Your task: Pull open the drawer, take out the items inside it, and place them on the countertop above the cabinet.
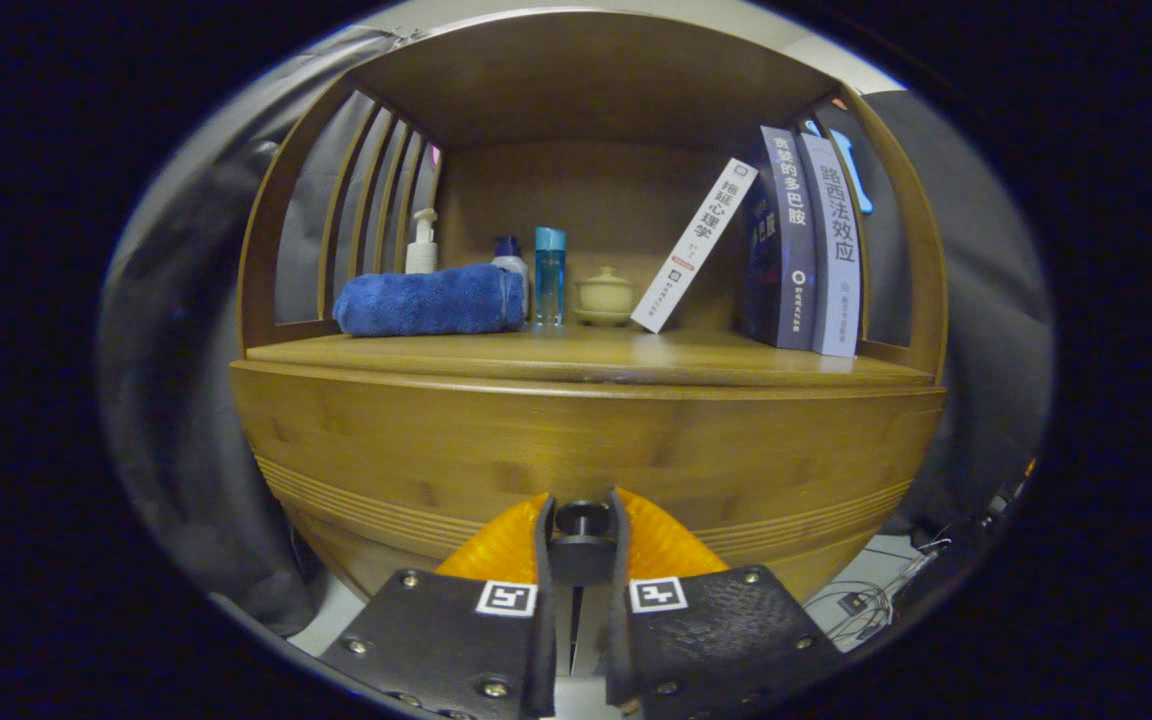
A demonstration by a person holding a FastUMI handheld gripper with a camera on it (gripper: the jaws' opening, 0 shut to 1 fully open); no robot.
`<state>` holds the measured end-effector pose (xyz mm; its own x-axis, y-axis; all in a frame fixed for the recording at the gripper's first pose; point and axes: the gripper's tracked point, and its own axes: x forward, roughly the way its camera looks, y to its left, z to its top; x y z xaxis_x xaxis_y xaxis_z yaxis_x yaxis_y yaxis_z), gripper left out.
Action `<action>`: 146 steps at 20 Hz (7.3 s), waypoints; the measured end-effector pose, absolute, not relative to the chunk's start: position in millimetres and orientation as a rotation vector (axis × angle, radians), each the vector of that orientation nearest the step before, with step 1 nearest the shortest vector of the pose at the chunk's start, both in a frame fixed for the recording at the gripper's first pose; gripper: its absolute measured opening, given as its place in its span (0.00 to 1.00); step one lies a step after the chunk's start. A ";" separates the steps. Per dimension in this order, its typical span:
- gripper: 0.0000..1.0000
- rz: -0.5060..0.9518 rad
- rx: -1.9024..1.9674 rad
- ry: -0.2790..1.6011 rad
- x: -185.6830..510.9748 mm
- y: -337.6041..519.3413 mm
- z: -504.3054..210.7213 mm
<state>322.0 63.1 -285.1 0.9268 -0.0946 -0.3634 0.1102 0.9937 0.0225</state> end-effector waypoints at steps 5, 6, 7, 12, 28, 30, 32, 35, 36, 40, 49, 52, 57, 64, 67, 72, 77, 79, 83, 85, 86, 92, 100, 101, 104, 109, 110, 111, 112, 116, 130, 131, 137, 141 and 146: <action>0.20 -0.085 0.030 0.375 293.5 64.3 -279.1; 0.20 -0.082 0.033 0.375 285.4 65.5 -277.9; 0.20 -0.078 0.037 0.377 277.1 66.2 -275.7; 0.20 -0.057 0.049 0.393 231.9 70.3 -265.5; 0.05 0.041 0.001 0.322 164.7 96.6 -208.1; 0.09 0.026 0.028 0.340 167.7 92.0 -210.1; 0.17 0.024 0.053 0.364 172.5 91.4 -219.4; 0.28 0.015 0.059 0.420 176.8 85.9 -239.6; 0.32 0.011 0.063 0.397 181.4 86.3 -236.3; 0.53 -0.023 0.058 0.473 190.4 79.2 -265.2; 0.32 -0.052 0.076 0.490 197.5 71.9 -280.2; 0.32 -0.032 0.087 0.517 186.9 77.5 -278.3; 0.32 -0.003 0.052 0.516 162.3 83.6 -271.0; 0.32 0.002 0.072 0.539 142.4 85.9 -266.9; 0.32 -0.017 0.044 0.544 124.1 78.5 -259.4; 0.08 -0.029 0.011 0.480 116.3 51.1 -240.5; 0.08 -0.037 0.105 0.468 132.2 41.8 -213.9; 0.08 -0.029 0.136 0.458 141.8 40.2 -196.1; 0.33 0.003 0.143 0.395 168.2 36.8 -149.7; 0.57 0.030 0.134 0.369 188.5 39.0 -129.6; 0.70 0.036 0.117 0.362 198.6 38.3 -120.7; 0.94 0.109 -0.002 0.426 262.5 54.0 -115.0; 0.95 0.232 -0.142 0.844 296.1 85.8 -219.3; 0.95 0.242 -0.164 0.884 293.7 87.8 -230.4; 0.95 0.268 -0.229 0.990 291.2 90.7 -260.1; 0.96 0.243 -0.258 1.115 293.5 88.8 -289.1; 0.96 0.239 -0.260 1.127 293.8 89.4 -294.3; 0.96 0.238 -0.252 1.165 290.7 90.1 -297.8; 0.95 0.248 -0.225 1.186 287.5 94.1 -301.7; 0.93 0.250 -0.210 1.255 281.2 94.8 -315.2; 0.43 0.232 -0.202 1.159 299.8 91.7 -316.5; 0.43 0.232 -0.185 1.144 301.5 92.3 -313.8; 0.43 0.250 -0.114 1.044 310.6 101.0 -287.2; 0.43 0.295 -0.115 0.981 305.6 105.7 -260.7; 0.43 0.317 -0.155 0.831 296.2 106.6 -218.0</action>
<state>296.2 106.6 -218.0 0.6302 0.2159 -0.7458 -0.3361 0.9418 -0.0114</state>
